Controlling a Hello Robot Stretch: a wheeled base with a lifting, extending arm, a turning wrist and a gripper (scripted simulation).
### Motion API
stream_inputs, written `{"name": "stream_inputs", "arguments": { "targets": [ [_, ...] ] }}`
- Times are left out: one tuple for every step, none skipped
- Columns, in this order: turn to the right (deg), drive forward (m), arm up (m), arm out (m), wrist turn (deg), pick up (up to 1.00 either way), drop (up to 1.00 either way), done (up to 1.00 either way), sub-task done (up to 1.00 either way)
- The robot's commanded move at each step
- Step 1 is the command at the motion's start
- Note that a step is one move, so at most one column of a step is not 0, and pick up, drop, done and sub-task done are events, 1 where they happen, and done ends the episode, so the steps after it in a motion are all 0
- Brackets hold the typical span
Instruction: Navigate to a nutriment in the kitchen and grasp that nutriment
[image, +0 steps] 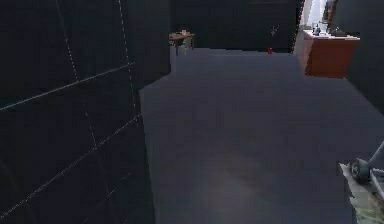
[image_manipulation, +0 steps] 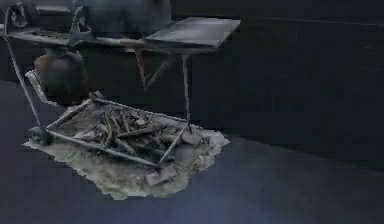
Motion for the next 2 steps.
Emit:
{"name": "stream_inputs", "arguments": {
  "targets": [
    [45.0,0.0,0.0,0.0,0.0,0.0,0.0,0.0,0.0],
    [45.0,0.0,0.0,0.0,0.0,0.0,0.0,0.0,0.0]
  ]
}}
